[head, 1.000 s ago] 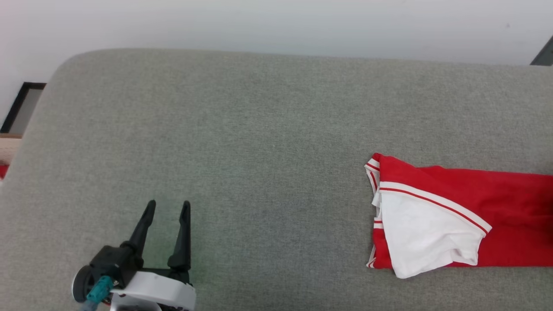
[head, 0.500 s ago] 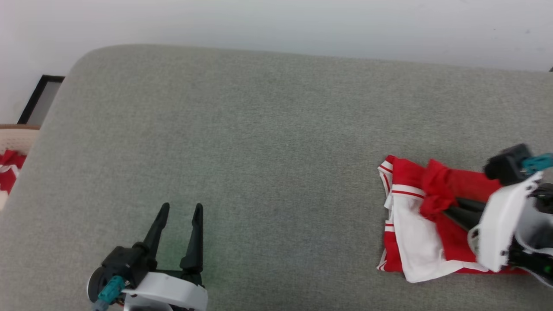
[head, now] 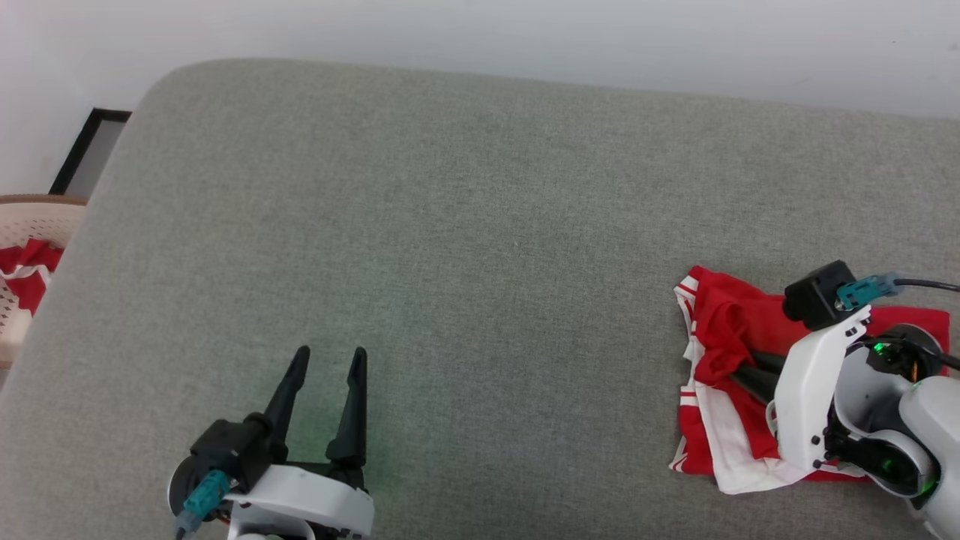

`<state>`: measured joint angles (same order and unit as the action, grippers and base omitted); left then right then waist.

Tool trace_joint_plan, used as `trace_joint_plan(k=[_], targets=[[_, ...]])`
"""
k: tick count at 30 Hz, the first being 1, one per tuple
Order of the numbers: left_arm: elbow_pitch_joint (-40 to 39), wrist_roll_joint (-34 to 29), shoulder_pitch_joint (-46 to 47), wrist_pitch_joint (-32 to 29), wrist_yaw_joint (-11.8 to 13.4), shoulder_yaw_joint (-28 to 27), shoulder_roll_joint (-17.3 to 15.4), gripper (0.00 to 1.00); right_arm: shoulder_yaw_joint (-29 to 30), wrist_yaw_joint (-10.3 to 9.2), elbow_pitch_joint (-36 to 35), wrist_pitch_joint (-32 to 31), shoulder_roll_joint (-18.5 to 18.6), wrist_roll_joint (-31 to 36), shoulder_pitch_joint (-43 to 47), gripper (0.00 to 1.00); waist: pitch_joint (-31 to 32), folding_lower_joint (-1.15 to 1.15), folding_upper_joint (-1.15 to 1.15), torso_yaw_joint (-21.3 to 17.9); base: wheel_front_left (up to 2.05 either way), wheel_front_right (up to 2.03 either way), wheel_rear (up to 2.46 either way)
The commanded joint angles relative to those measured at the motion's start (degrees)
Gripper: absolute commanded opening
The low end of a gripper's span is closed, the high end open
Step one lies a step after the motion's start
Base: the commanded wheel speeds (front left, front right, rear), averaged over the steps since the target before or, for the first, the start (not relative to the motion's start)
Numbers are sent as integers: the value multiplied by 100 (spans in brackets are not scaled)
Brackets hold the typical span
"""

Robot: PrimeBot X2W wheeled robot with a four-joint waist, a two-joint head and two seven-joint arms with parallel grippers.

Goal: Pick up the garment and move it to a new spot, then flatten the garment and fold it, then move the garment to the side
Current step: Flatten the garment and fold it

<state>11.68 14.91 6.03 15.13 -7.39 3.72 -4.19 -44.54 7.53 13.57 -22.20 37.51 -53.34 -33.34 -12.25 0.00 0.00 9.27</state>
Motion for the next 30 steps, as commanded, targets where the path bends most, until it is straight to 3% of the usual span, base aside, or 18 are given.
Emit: trace_joint_plan(k=[1,2,3,4,5,6,14,20,26,30], targets=[[4,32,49,-4,-15,0,0,100,24,-10,24,16,-58,1,64,0,16,0,0,-9,0,0,0],[8,30,32,-4,-15,-10,2,100,21,-10,36,29,-104,-26,85,0,33,0,0,-21,0,0,0],[12,29,9,-4,-15,-19,2,100,28,-10,31,71,-145,-51,92,6,53,0,0,-37,0,0,0],[14,32,-11,-4,-15,-26,-8,100,34,-10,6,96,-164,-65,82,38,67,0,0,-58,0,0,0],[20,34,-23,-4,-15,-28,-24,100,29,-10,-33,138,-169,-73,65,89,89,0,0,-84,0,0,0],[23,34,-28,-4,-15,-19,-36,100,45,-10,-59,164,-165,-128,71,100,110,0,0,-106,0,0,0],[56,64,-83,-4,-15,20,-129,100,251,-10,-275,447,162,-416,48,100,300,0,0,-369,0,0,0],[143,110,-71,-4,-15,133,-198,100,444,-10,-100,1061,367,-673,231,100,405,0,0,-578,0,0,0],[379,203,81,-4,-15,320,-287,100,508,-10,588,1996,247,-636,363,100,472,0,0,-718,0,0,0],[505,298,98,-4,-15,271,-317,100,569,-10,1036,2717,-33,-500,368,100,560,0,0,-840,0,0,0]])
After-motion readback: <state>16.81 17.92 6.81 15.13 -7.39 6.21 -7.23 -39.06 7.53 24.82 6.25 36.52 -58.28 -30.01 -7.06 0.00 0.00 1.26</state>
